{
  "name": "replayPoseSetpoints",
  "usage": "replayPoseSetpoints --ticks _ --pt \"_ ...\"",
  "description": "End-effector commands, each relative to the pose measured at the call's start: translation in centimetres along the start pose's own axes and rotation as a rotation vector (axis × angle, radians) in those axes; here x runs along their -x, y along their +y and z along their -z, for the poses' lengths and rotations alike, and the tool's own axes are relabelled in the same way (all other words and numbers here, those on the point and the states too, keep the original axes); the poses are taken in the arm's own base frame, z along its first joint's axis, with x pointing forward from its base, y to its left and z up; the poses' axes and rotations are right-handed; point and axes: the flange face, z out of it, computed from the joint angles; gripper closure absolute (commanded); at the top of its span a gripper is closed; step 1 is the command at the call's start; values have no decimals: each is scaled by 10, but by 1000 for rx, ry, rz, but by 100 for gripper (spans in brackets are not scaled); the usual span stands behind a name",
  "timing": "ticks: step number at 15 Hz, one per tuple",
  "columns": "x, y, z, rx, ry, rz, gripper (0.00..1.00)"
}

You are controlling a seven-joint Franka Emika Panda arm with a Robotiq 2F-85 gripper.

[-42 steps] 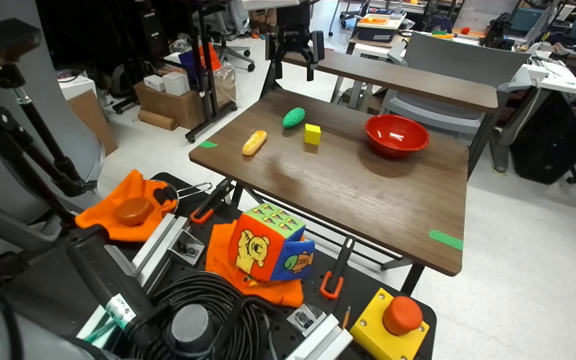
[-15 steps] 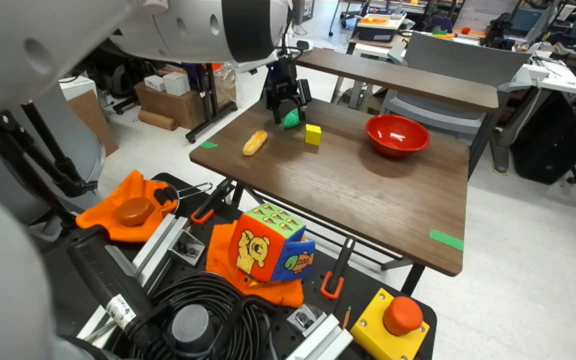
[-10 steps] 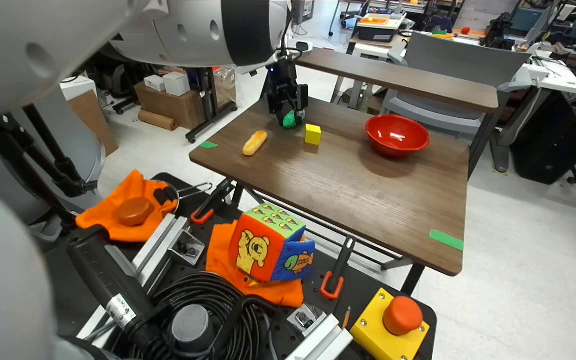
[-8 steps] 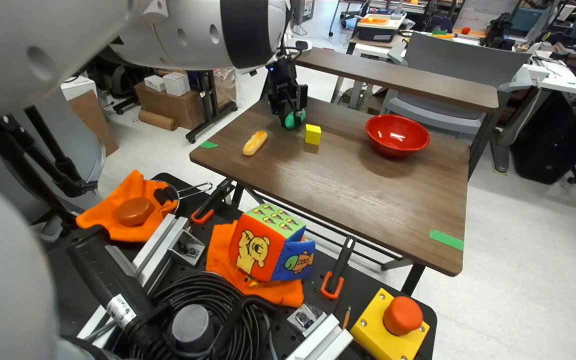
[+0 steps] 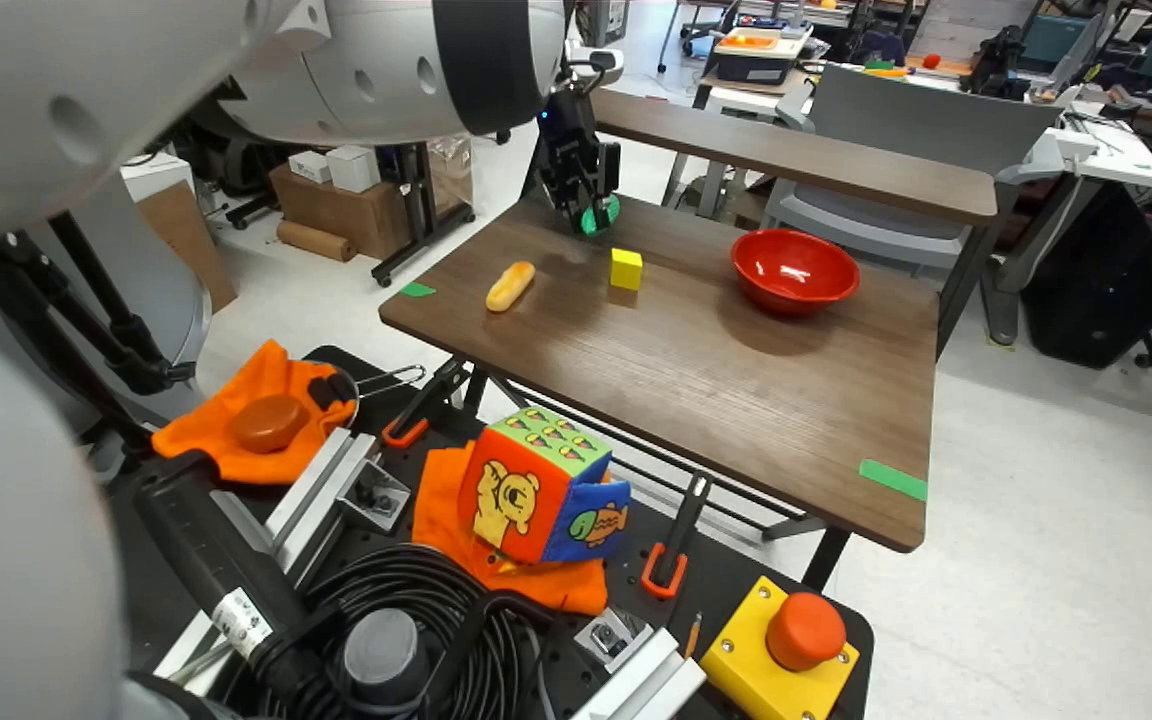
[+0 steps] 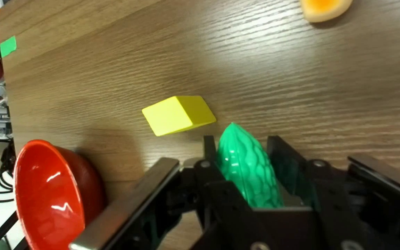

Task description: Put the green object inside the orange bowl

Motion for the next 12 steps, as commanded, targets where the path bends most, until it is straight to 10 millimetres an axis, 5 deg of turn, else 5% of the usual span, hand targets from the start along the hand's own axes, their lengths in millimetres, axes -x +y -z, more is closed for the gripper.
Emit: replayPoseSetpoints --ticks 1,4,6,12 --pt "-6 40 53 -58 46 2 83" --pt "-16 83 76 -128 37 -7 83" --pt "-26 116 74 -173 -3 -17 83" --pt "-58 202 20 -235 -144 -114 83"
